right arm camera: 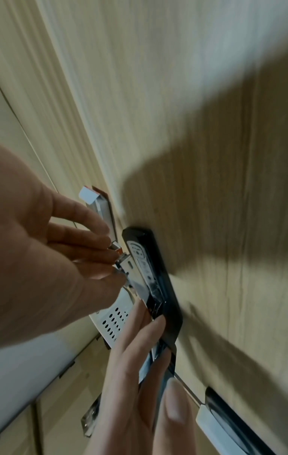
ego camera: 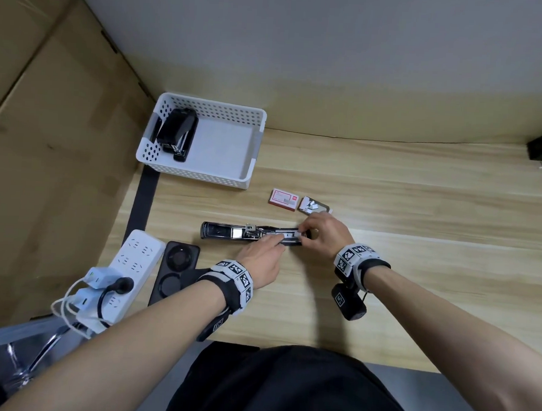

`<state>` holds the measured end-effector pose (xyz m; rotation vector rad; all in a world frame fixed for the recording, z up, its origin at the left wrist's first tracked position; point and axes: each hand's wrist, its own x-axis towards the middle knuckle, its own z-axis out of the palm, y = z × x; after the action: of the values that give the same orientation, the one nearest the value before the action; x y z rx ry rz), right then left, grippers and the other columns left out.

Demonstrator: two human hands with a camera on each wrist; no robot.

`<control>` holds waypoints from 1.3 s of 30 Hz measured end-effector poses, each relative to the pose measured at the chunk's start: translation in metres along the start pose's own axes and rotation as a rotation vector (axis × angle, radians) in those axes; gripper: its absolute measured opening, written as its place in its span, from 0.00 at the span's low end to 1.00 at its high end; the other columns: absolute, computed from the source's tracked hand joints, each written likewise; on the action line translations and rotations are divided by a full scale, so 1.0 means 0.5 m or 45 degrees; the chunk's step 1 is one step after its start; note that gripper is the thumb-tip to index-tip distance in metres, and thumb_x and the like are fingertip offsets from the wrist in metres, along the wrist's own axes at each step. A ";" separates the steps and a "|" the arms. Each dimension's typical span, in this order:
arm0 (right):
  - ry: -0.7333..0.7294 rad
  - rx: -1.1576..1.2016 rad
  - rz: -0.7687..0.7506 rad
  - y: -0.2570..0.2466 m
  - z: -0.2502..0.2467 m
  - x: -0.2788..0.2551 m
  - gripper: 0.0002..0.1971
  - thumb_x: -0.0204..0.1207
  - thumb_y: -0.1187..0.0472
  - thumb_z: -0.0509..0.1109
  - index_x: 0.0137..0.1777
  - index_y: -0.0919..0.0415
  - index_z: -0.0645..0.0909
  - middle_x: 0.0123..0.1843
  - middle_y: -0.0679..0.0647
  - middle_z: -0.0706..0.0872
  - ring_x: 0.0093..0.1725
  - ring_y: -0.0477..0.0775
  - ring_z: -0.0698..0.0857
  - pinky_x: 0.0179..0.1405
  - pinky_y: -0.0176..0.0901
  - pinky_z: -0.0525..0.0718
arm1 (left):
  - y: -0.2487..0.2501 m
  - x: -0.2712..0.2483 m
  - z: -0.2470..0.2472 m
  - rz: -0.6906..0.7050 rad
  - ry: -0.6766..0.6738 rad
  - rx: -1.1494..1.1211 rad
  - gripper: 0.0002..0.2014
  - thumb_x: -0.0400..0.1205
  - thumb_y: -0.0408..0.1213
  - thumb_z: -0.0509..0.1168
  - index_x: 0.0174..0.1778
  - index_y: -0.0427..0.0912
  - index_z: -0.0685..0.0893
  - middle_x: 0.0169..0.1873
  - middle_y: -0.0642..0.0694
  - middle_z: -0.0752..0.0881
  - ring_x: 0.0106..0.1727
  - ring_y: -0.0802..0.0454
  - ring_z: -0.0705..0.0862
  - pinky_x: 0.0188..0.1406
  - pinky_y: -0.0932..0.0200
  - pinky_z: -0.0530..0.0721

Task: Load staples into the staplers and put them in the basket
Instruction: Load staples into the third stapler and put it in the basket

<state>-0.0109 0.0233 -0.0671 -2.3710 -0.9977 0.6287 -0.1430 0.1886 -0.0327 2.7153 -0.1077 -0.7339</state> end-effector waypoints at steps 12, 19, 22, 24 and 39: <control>-0.045 -0.062 -0.048 -0.005 -0.002 0.012 0.08 0.72 0.51 0.74 0.48 0.52 0.88 0.45 0.44 0.88 0.50 0.49 0.82 0.41 0.46 0.83 | -0.008 0.014 0.007 -0.022 0.039 -0.047 0.17 0.80 0.33 0.56 0.63 0.36 0.79 0.71 0.44 0.75 0.73 0.44 0.71 0.68 0.43 0.78; -0.094 -0.080 -0.017 -0.006 -0.002 0.018 0.09 0.71 0.50 0.74 0.50 0.49 0.89 0.48 0.42 0.87 0.51 0.48 0.82 0.43 0.48 0.84 | -0.005 0.021 -0.002 -0.059 -0.009 -0.083 0.17 0.79 0.34 0.56 0.62 0.36 0.80 0.69 0.44 0.77 0.71 0.45 0.73 0.69 0.45 0.77; -0.096 -0.074 -0.029 -0.007 -0.004 0.017 0.10 0.71 0.51 0.74 0.49 0.51 0.89 0.47 0.44 0.88 0.50 0.49 0.82 0.43 0.49 0.84 | -0.007 0.023 -0.002 -0.057 -0.008 -0.087 0.16 0.79 0.34 0.56 0.60 0.37 0.81 0.67 0.44 0.78 0.70 0.45 0.74 0.68 0.45 0.78; -0.094 -0.073 -0.036 -0.007 -0.003 0.017 0.10 0.70 0.51 0.74 0.49 0.51 0.89 0.46 0.45 0.88 0.49 0.49 0.83 0.42 0.50 0.84 | -0.007 0.024 -0.001 -0.059 -0.012 -0.083 0.16 0.79 0.34 0.56 0.60 0.37 0.81 0.67 0.44 0.78 0.70 0.45 0.74 0.68 0.46 0.78; -0.143 -0.098 -0.061 -0.015 -0.020 0.020 0.08 0.69 0.60 0.75 0.46 0.59 0.90 0.44 0.52 0.91 0.42 0.56 0.87 0.42 0.45 0.83 | -0.006 0.029 -0.007 -0.081 -0.034 -0.069 0.15 0.79 0.34 0.56 0.57 0.38 0.81 0.66 0.46 0.79 0.69 0.45 0.75 0.64 0.46 0.80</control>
<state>-0.0027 0.0331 -0.0571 -2.3924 -1.1429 0.7239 -0.1287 0.1900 -0.0379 2.6688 -0.0075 -0.7804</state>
